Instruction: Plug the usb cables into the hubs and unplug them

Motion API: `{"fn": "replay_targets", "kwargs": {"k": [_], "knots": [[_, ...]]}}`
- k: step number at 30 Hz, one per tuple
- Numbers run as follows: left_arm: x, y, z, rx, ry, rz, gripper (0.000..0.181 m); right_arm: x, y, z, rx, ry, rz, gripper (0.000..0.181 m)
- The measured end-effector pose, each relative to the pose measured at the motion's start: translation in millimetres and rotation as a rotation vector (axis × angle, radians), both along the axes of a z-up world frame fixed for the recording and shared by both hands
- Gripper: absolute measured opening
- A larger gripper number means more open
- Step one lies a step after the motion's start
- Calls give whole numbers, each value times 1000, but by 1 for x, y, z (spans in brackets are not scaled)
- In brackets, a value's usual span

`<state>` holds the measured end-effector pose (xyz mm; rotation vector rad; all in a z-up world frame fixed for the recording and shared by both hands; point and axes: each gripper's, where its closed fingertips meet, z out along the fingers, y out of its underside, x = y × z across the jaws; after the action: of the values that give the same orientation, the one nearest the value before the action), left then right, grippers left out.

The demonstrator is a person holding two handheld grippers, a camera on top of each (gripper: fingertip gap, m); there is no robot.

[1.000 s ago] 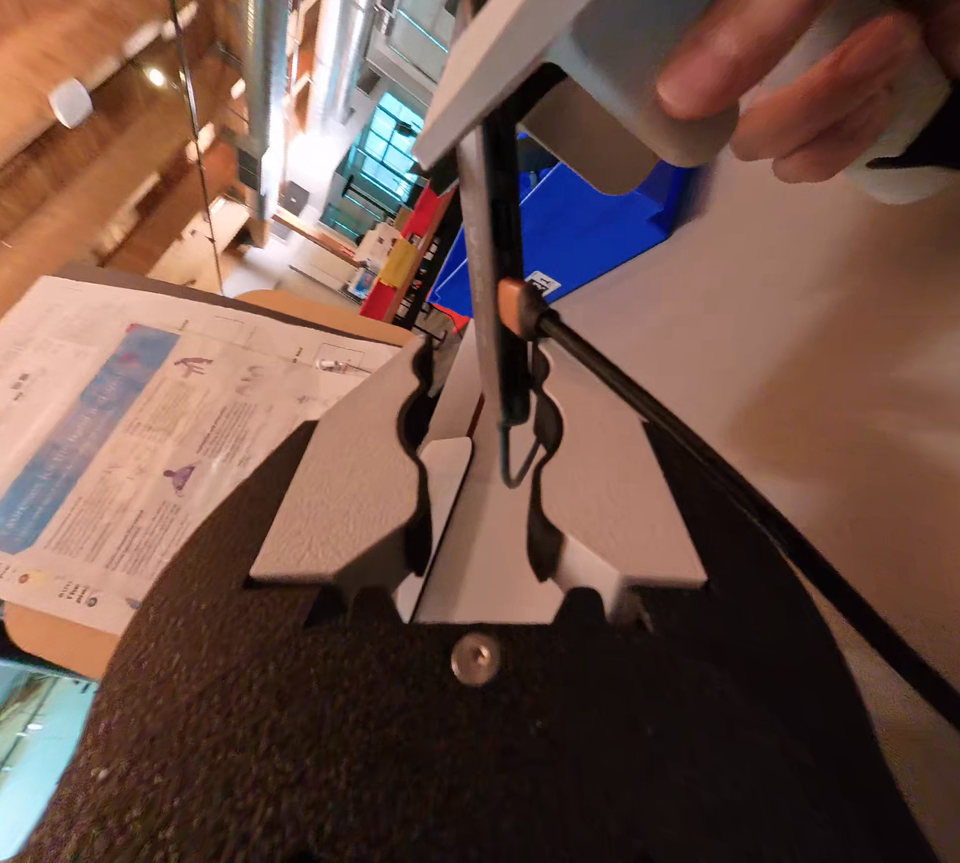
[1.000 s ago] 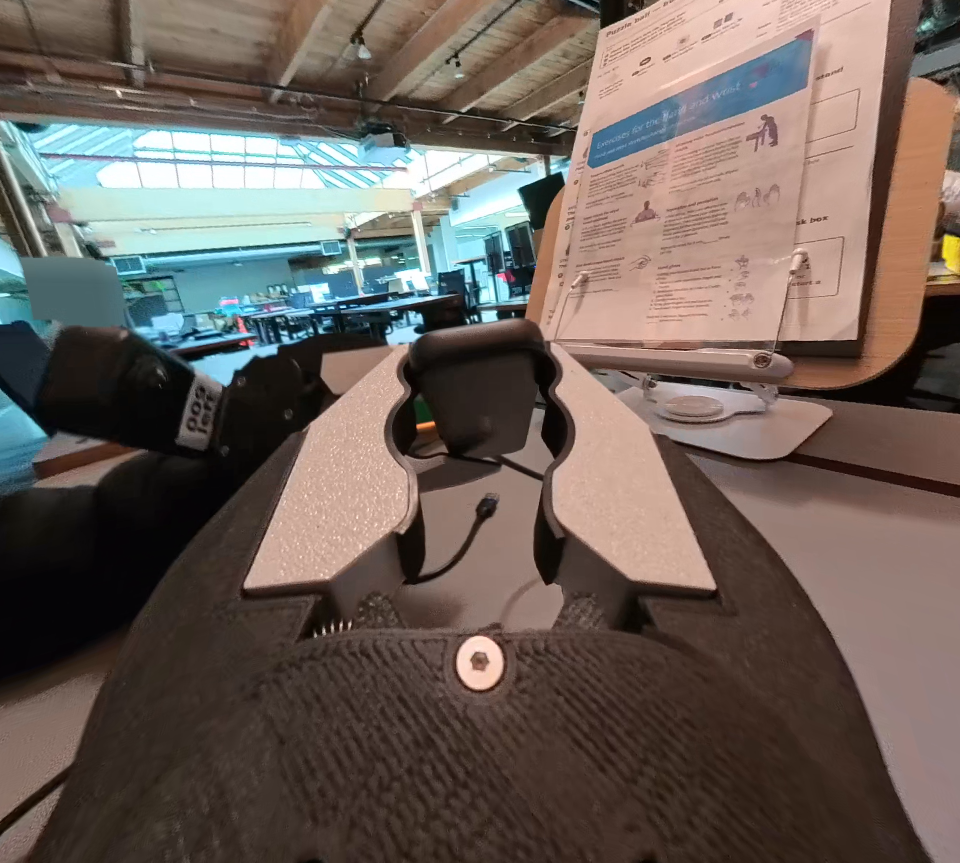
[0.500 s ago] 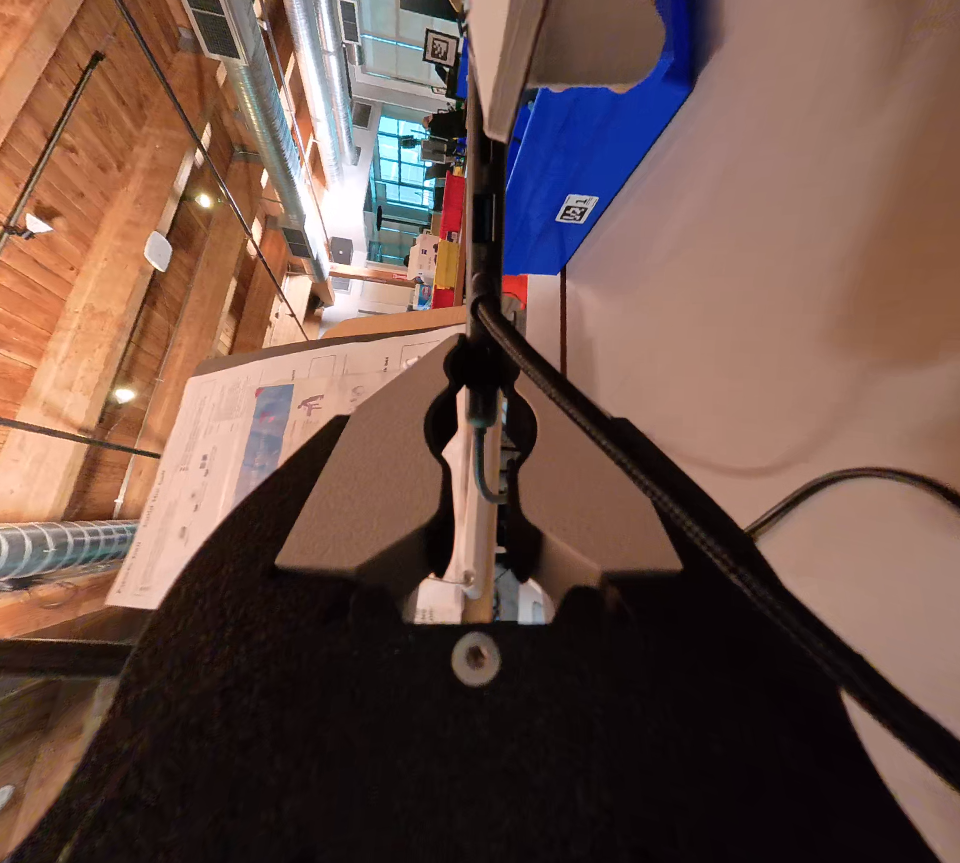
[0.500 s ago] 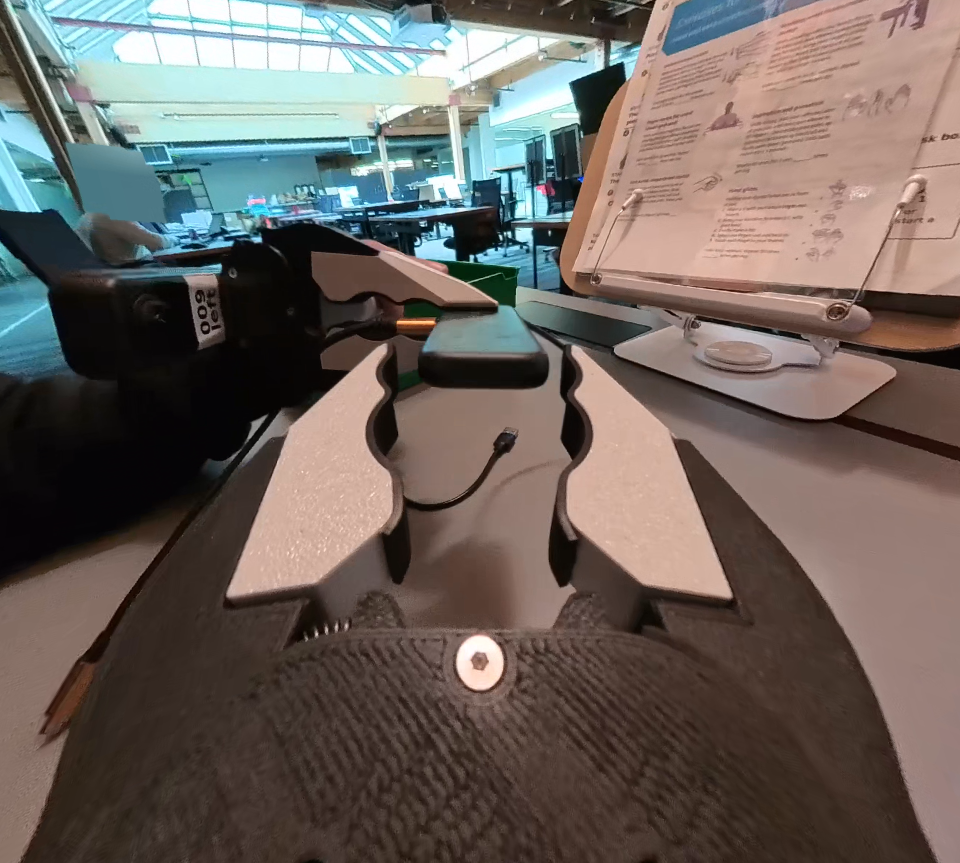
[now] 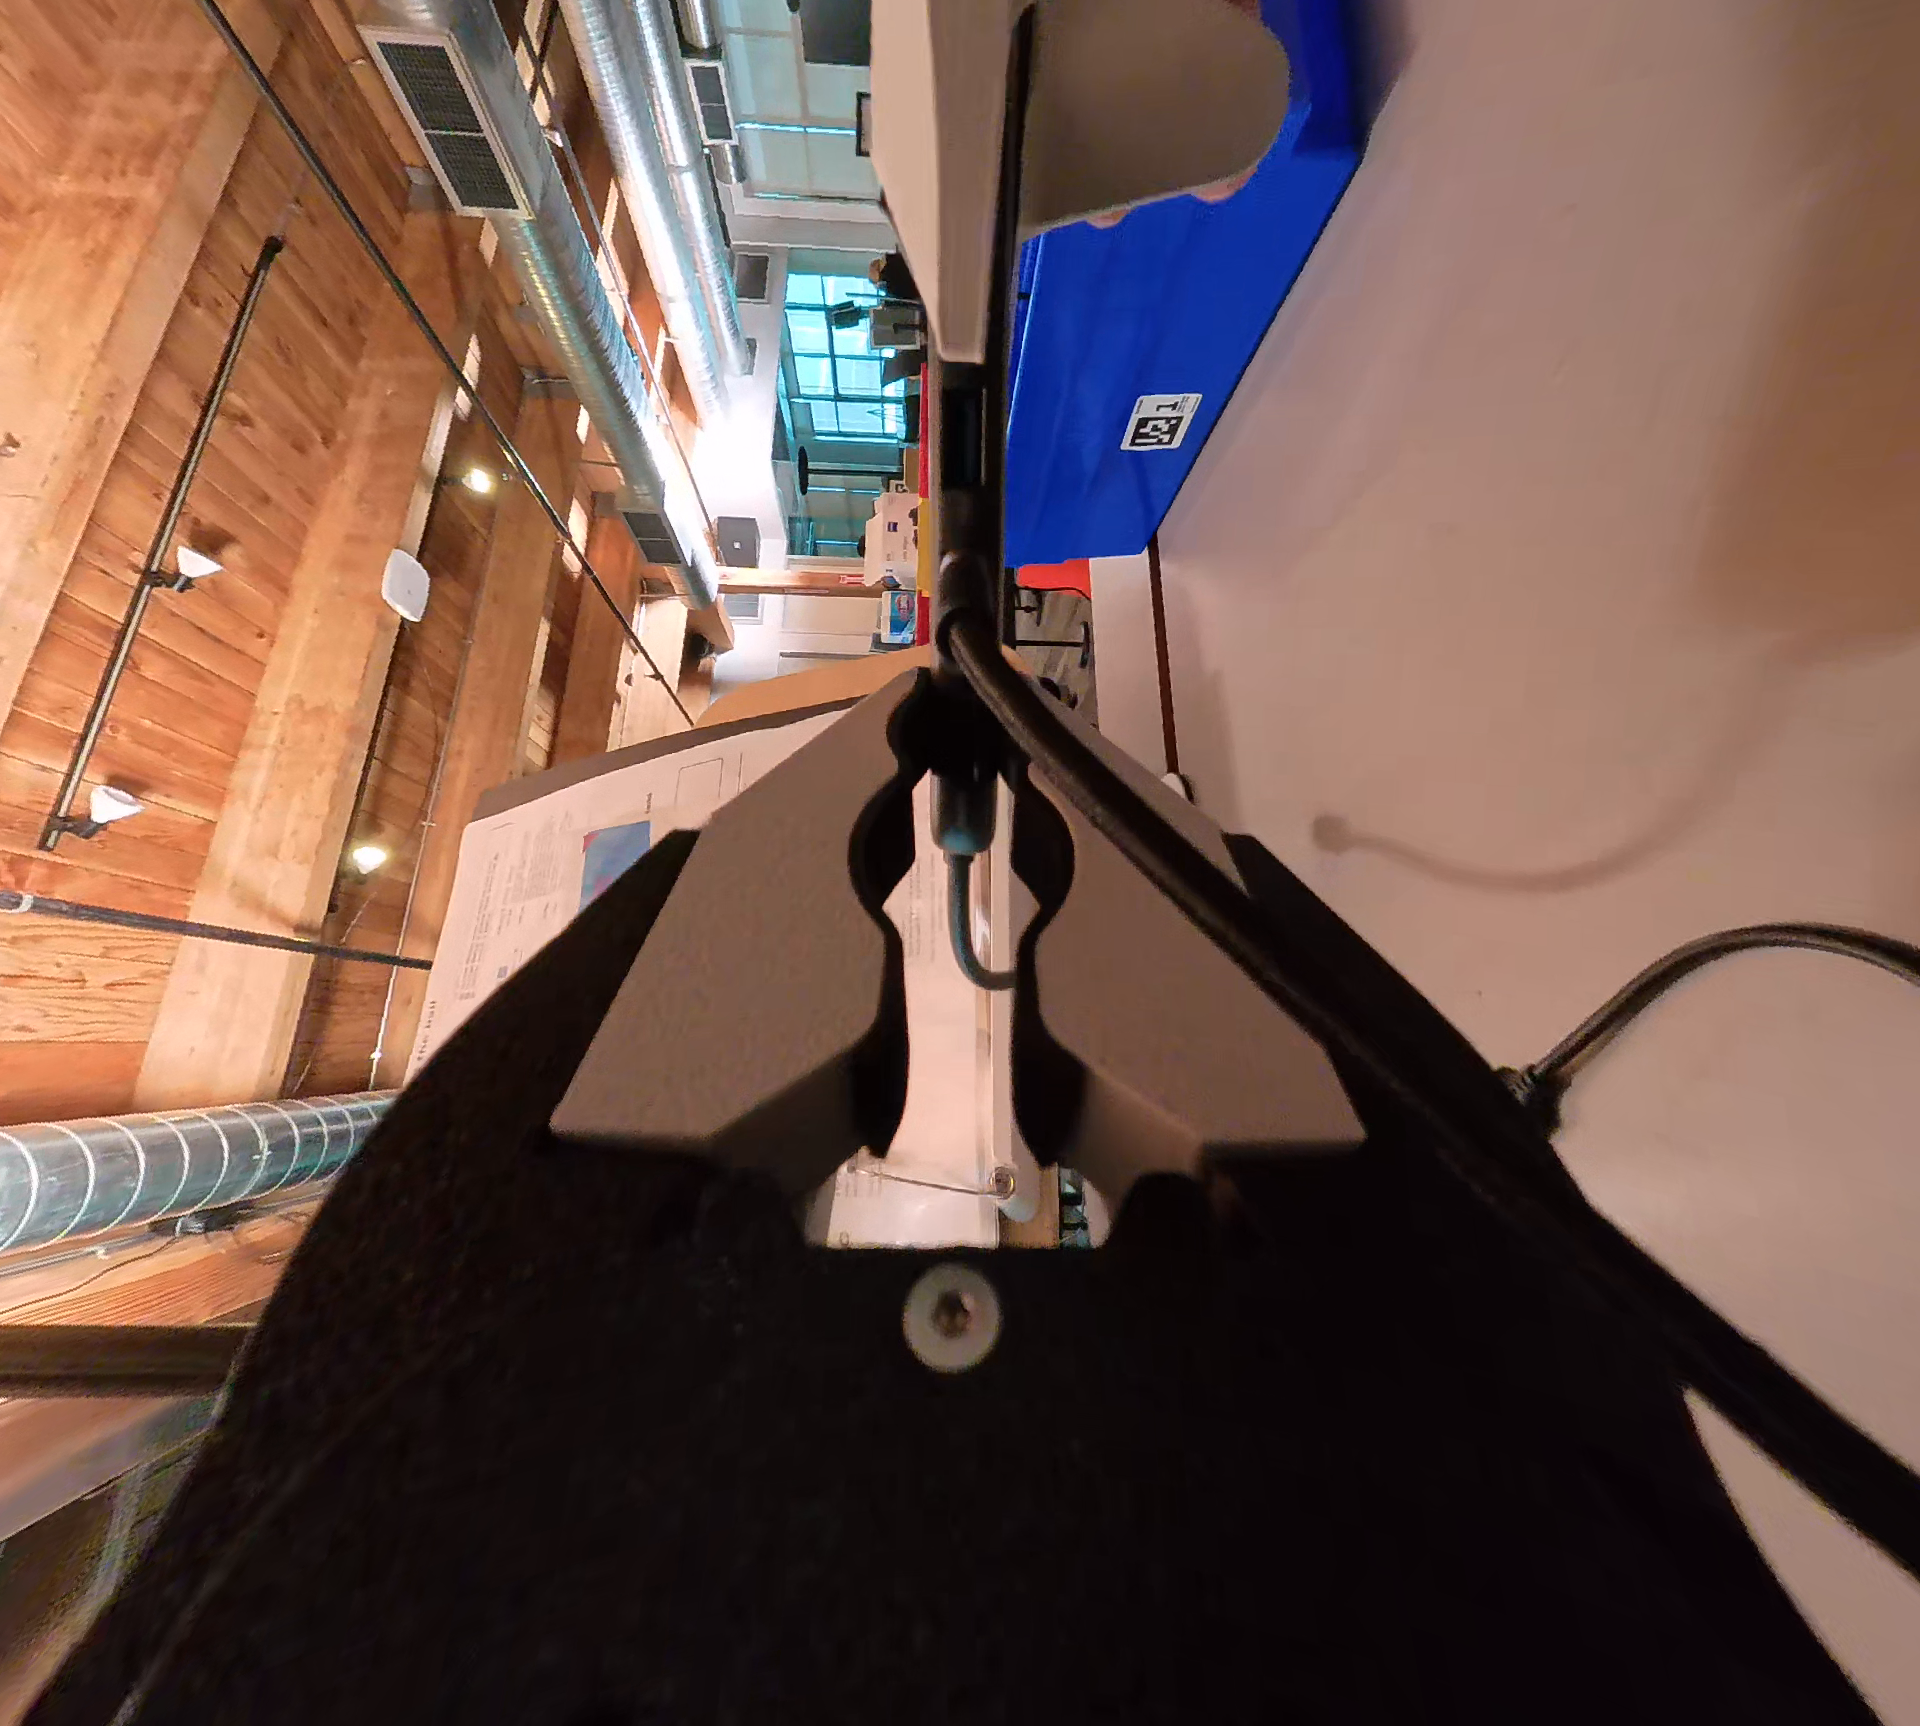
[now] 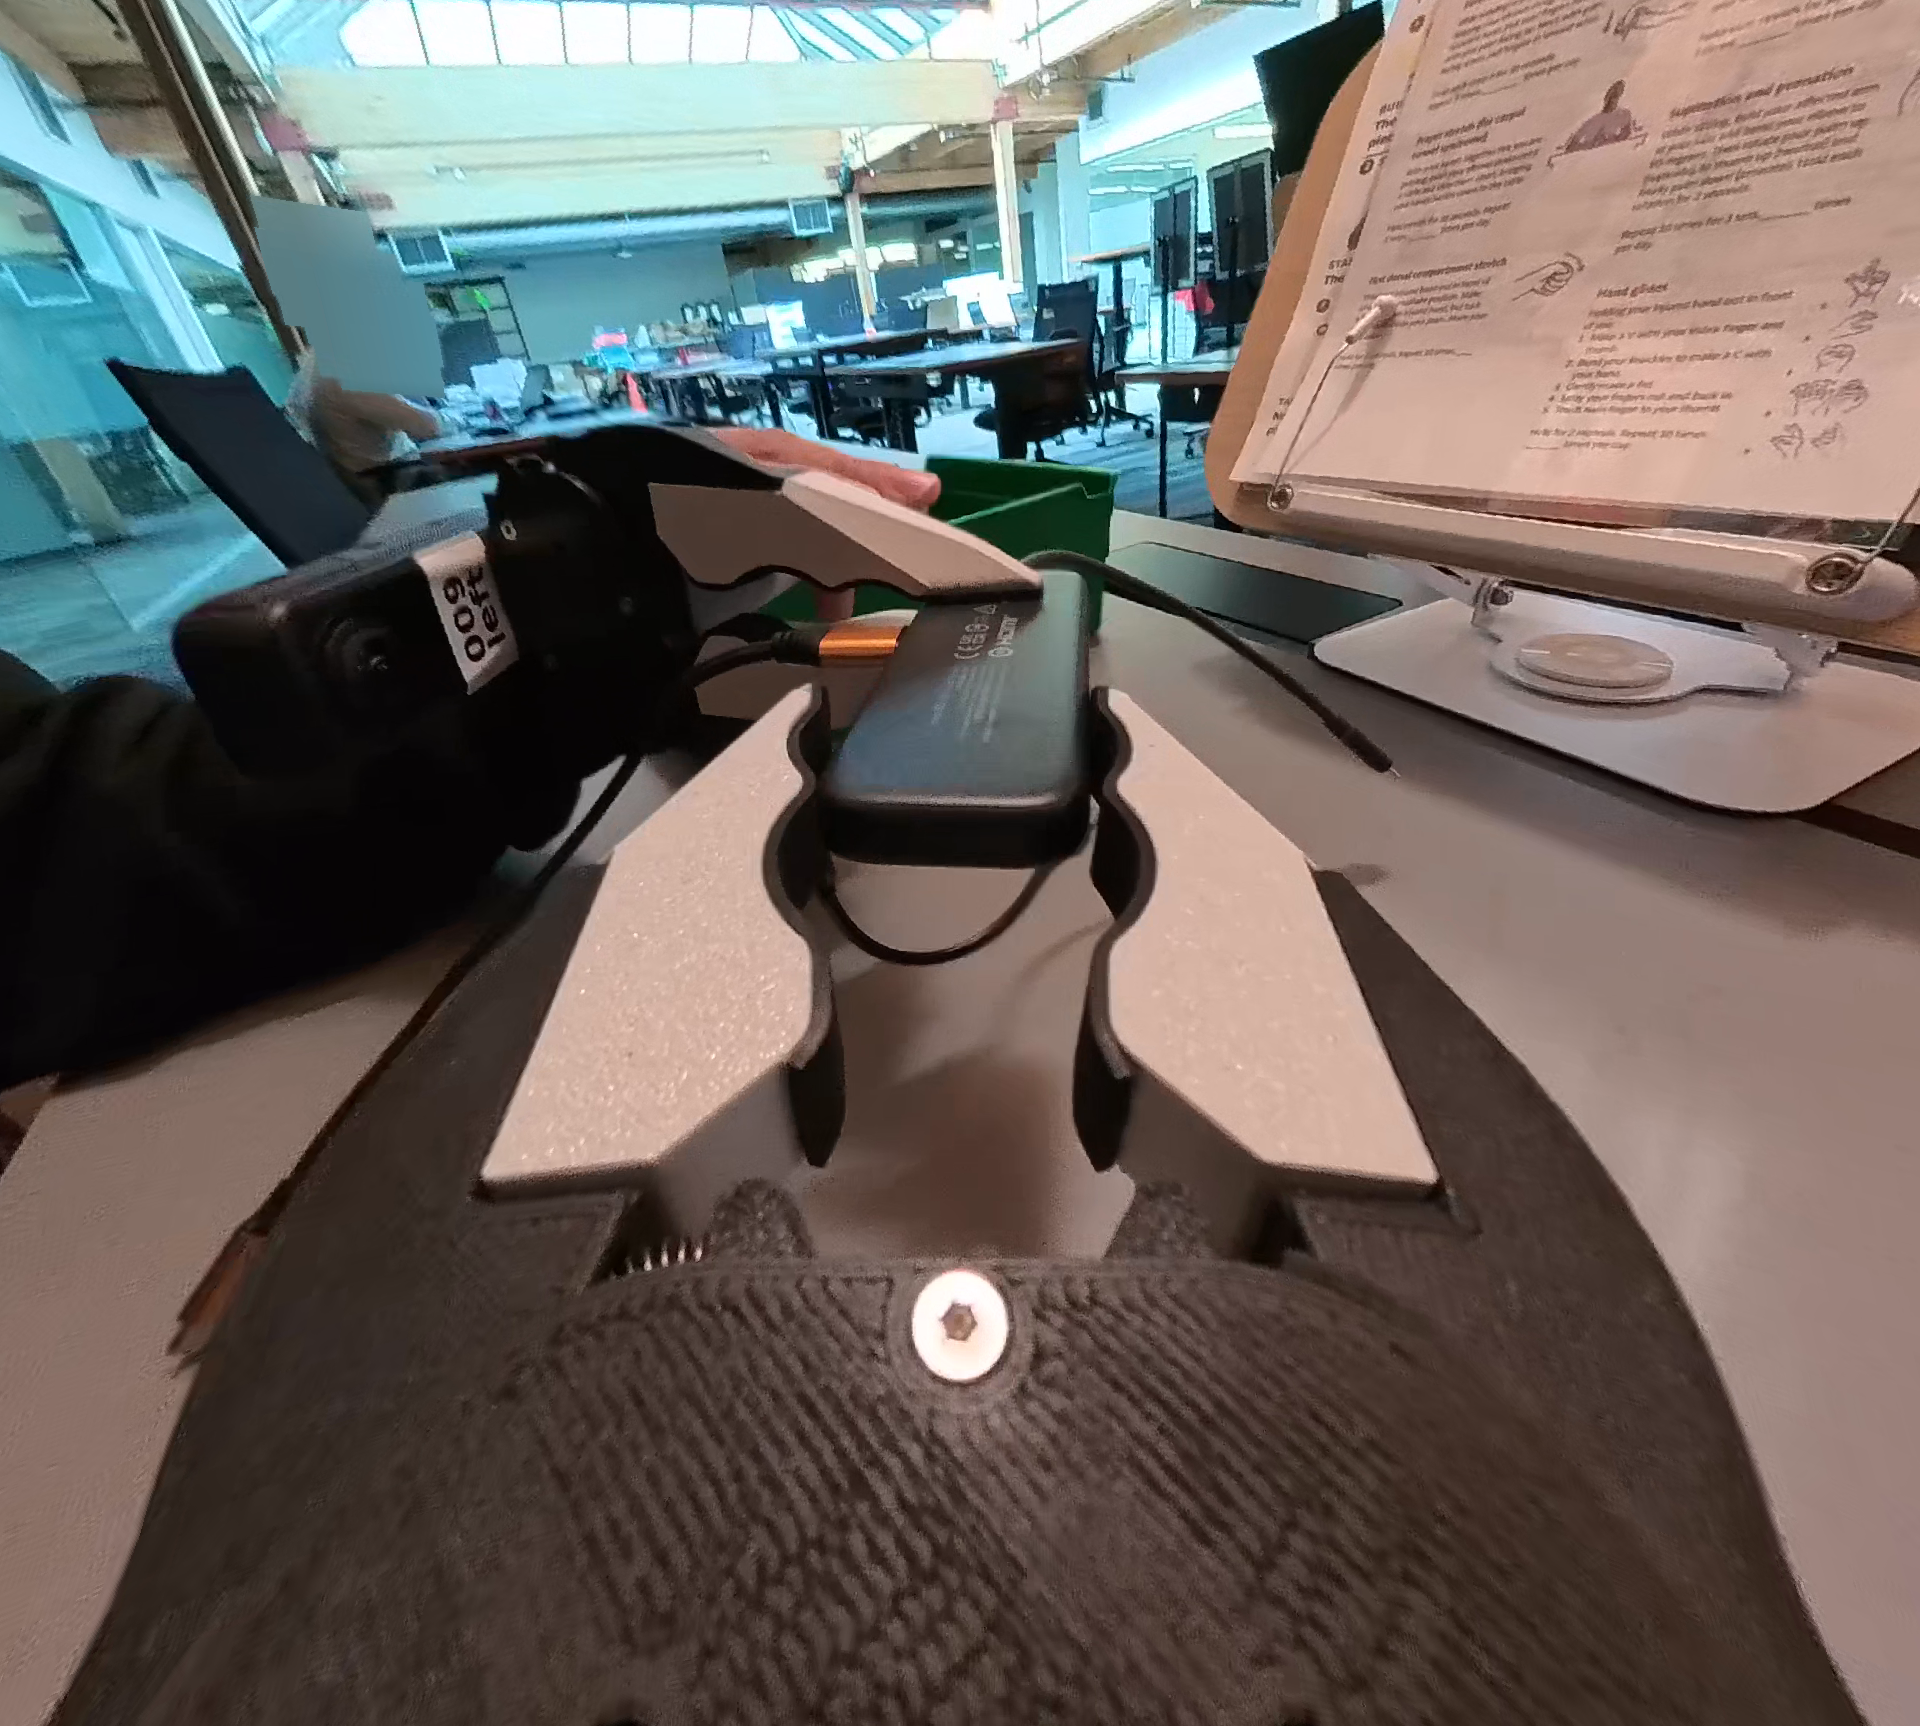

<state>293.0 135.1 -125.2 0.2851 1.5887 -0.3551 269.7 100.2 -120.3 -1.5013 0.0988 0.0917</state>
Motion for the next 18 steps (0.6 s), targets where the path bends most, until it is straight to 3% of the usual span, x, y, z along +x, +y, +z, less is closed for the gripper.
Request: {"fn": "replay_targets", "kwargs": {"k": [3,10,14,16,18], "knots": [[-1,0,4,-34,-17,-5,10,-1,-1,-1,-33,-64,-17,48],[-1,20,30,-346,37,10,44,12,-10,16,64,-47,-99,47],[2,35,48,-836,249,-47,46,26,-21,26,130,-34,-185,47],[7,42,50,-1084,386,-74,36,29,-25,29,153,-34,-206,46],[15,45,33,-1300,624,-32,32,27,-24,30,156,-42,-198,46]]}}
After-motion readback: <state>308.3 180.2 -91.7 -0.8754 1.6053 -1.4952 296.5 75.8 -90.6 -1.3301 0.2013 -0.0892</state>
